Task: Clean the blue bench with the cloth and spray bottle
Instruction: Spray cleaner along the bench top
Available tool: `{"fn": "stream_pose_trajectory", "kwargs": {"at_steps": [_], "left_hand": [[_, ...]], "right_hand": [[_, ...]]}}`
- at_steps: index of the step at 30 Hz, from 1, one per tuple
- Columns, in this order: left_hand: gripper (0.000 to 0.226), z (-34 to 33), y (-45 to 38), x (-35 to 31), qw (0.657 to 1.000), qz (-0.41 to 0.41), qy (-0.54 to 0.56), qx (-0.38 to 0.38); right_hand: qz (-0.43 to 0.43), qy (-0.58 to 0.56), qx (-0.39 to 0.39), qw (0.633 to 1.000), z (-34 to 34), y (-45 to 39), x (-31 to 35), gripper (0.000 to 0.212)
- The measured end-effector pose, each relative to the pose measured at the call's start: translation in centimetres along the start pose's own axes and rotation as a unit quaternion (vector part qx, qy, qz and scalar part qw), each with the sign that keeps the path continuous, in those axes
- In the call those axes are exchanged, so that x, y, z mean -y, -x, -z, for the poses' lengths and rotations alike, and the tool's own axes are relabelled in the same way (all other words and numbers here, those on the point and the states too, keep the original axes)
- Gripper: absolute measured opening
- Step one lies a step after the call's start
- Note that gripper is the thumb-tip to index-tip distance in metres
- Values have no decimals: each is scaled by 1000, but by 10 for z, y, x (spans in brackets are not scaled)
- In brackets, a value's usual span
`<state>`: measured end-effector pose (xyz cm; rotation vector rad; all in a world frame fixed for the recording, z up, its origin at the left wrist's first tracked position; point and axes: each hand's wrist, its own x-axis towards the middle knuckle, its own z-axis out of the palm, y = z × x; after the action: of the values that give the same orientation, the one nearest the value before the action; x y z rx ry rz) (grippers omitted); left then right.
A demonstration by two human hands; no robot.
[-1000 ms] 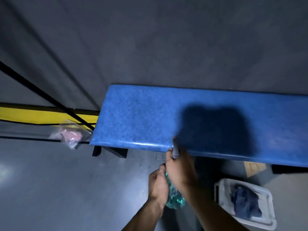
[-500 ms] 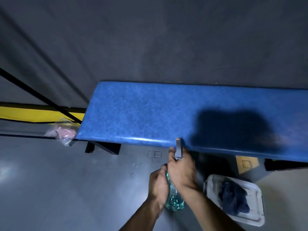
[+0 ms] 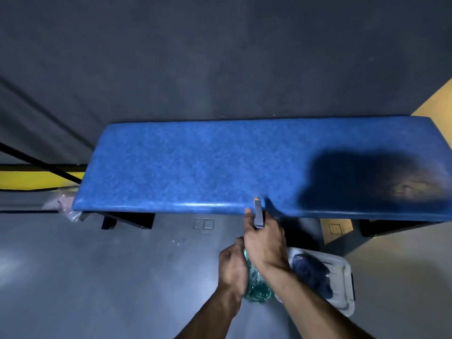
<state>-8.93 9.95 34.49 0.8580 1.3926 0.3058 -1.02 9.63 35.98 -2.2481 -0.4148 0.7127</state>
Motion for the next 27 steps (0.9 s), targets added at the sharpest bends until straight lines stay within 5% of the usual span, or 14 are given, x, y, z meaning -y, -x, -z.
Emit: {"fn": "stream_pose_trajectory", "kwargs": {"at_steps": [20,27], "left_hand": [[59,-149,21,31,997,-5,-48,66],[31,-203,27,38,994,-19,-87,64]], "right_hand": [[-50,-74,-57,994,126,-53,-80,43],[-72,-81,-80,991,170,-76,-108,42]]}}
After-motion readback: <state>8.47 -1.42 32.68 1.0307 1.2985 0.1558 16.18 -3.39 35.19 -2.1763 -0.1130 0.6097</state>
